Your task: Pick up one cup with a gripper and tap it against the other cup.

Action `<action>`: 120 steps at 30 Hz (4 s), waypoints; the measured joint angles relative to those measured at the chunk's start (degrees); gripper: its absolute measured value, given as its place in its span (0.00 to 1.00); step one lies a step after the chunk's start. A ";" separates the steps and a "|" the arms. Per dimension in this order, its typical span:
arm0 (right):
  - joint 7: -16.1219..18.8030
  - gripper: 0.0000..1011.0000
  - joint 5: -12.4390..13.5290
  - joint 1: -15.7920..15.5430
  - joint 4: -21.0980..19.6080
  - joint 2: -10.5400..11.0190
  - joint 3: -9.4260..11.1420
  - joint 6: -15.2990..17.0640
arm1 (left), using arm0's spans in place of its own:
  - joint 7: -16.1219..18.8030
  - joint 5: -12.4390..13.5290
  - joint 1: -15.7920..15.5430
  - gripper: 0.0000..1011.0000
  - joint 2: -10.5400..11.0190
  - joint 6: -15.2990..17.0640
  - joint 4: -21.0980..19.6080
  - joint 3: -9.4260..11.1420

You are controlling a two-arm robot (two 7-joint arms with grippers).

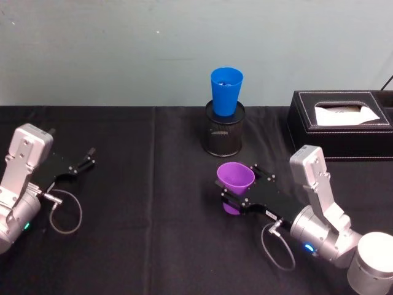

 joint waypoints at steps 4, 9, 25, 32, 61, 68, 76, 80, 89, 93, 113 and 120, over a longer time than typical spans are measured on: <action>0.80 0.72 0.59 0.17 -2.40 0.14 1.09 2.54 | 0.00 0.00 0.00 0.99 0.00 0.00 0.00 0.00; 1.77 0.72 1.83 1.02 -6.00 0.70 2.09 6.45 | 0.00 0.00 0.00 0.99 0.00 0.00 0.00 0.00; 2.26 0.72 5.49 2.83 -10.85 1.46 2.48 12.45 | 0.00 0.00 0.00 0.99 0.00 0.00 0.00 0.00; 2.24 0.72 5.97 2.92 -11.39 1.69 2.35 12.60 | 0.00 0.00 0.00 0.99 0.00 0.00 0.00 0.00; 2.11 0.72 5.85 2.93 -11.32 1.59 2.45 12.73 | 0.00 0.00 0.00 0.99 0.00 0.00 0.00 0.00; 2.11 0.72 5.85 2.93 -11.32 1.59 2.45 12.73 | 0.00 0.00 0.00 0.99 0.00 0.00 0.00 0.00; 2.11 0.72 5.85 2.94 -11.32 1.59 2.45 12.73 | 0.00 0.00 0.00 0.99 0.00 0.00 0.00 0.00; 2.11 0.72 5.85 2.93 -11.32 1.59 2.45 12.73 | 0.00 0.00 0.00 0.99 0.00 0.00 0.00 0.00; 2.11 0.72 5.85 2.93 -11.32 1.59 2.45 12.73 | 0.00 0.00 0.00 0.99 0.00 0.00 0.00 0.00; 2.11 0.72 5.85 2.93 -11.32 1.59 2.45 12.73 | 0.00 0.00 0.00 0.99 0.00 0.00 0.00 0.00; 2.11 0.72 5.85 2.93 -11.33 1.59 2.45 12.73 | 0.00 0.00 0.00 0.99 0.00 0.00 0.00 0.00; 2.11 0.72 5.85 2.93 -11.33 1.59 2.45 12.73 | 0.00 0.00 0.00 0.99 0.00 0.00 0.00 0.00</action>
